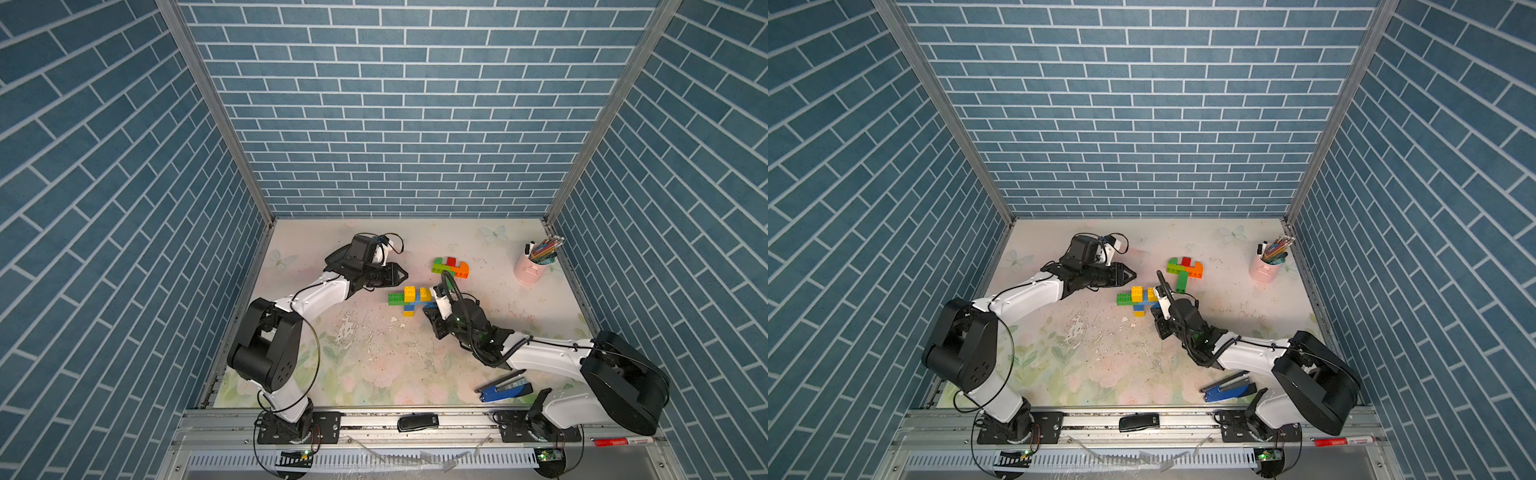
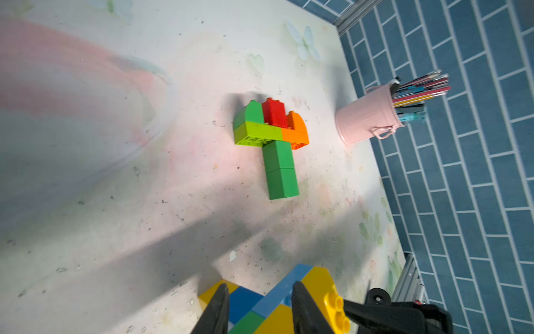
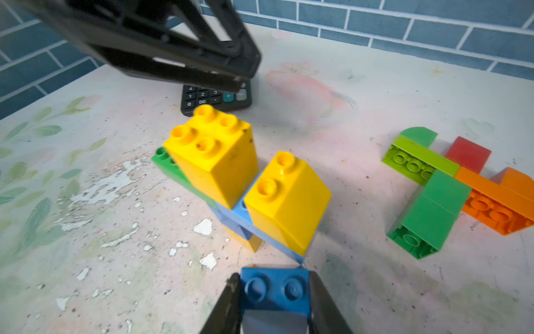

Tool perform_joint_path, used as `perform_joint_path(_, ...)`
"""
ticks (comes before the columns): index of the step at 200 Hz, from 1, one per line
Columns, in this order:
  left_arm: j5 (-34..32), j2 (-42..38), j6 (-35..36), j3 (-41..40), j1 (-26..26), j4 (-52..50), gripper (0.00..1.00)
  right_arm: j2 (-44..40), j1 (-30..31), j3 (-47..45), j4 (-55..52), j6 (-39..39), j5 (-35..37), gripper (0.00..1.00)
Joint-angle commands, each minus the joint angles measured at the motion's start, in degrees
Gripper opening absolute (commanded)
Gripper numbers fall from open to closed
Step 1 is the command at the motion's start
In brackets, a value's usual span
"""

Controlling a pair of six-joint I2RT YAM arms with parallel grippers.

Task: Assemble a fork with lego
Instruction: Adjust the lego brick at the center of the board.

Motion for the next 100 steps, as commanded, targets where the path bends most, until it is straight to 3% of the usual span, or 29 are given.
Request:
perform_joint_path(1,-4.94,0.35,1.07,1.56,0.28,-4.77,0.37,1.93,-1.19,2.80,1.13,3.52,4.10,0.00)
perform_joint_path(60,-10.10,-0.61,0.31,-1.48,0.22,-8.15,0.36,5.36,-3.40,4.77,5.25,5.53,3.65,0.00)
perform_joint_path(100,-8.86,-1.37,-1.90,-4.66,-0.51,-6.05,0.36,7.57,-4.44,6.40,6.25,6.07,2.46,0.00)
